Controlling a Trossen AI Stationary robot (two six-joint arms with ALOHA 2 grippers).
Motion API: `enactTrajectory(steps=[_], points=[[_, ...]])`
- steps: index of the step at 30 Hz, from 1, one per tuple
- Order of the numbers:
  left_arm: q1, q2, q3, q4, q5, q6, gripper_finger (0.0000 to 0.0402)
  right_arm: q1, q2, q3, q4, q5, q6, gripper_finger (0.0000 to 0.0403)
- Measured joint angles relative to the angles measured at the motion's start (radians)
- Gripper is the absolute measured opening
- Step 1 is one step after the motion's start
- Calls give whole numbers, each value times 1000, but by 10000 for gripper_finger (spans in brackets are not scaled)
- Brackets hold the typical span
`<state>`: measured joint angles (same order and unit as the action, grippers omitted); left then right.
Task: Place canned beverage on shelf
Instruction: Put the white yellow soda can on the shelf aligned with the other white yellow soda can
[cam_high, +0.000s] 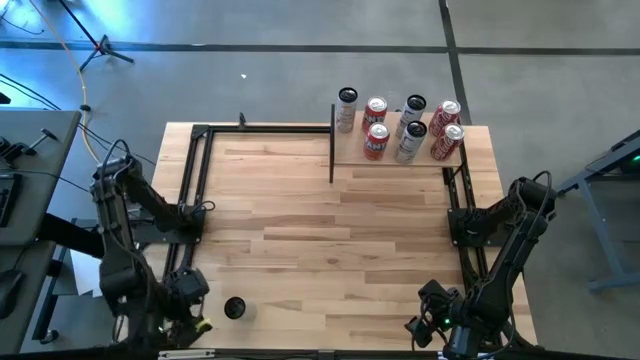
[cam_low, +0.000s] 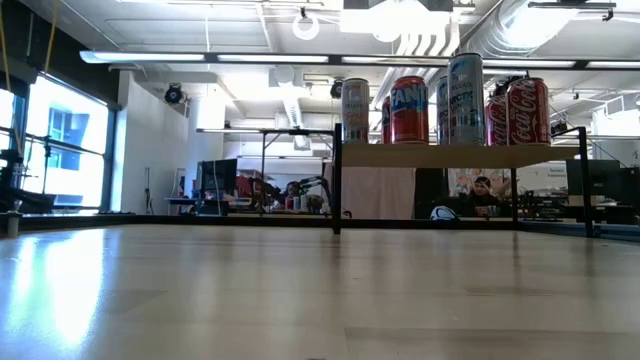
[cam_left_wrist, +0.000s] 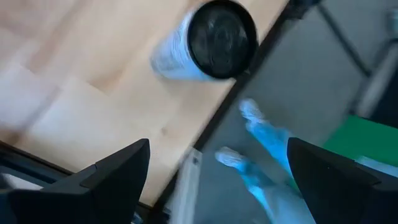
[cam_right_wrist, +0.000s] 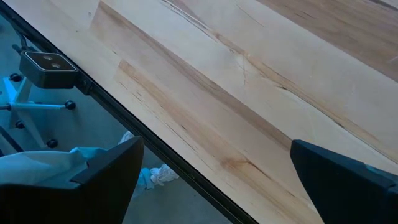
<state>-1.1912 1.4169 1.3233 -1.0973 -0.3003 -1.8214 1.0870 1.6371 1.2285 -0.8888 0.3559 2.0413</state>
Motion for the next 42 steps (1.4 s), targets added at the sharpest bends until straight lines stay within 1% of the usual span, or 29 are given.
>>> enactTrajectory(steps=[5,9,14,25,30,34,39,42], points=[[63,110,141,-145,1,102,356,0,0,0,0,0,0,394],[122,157,192,-162,23,215,356,0,0,0,0,0,0,394],[180,186,196,-155,64,333,356,0,0,0,0,0,0,394],[264,261,196,-151,99,492,356,0,0,0,0,0,0,394],[277,290,196,-162,128,531,356,0,0,0,0,0,0,394],[277,308,196,-195,144,534,356,0,0,0,0,0,0,394],[282,329,195,-201,134,577,356,0,0,0,0,0,0,394],[291,345,195,-198,135,578,356,0,0,0,1,0,0,394]])
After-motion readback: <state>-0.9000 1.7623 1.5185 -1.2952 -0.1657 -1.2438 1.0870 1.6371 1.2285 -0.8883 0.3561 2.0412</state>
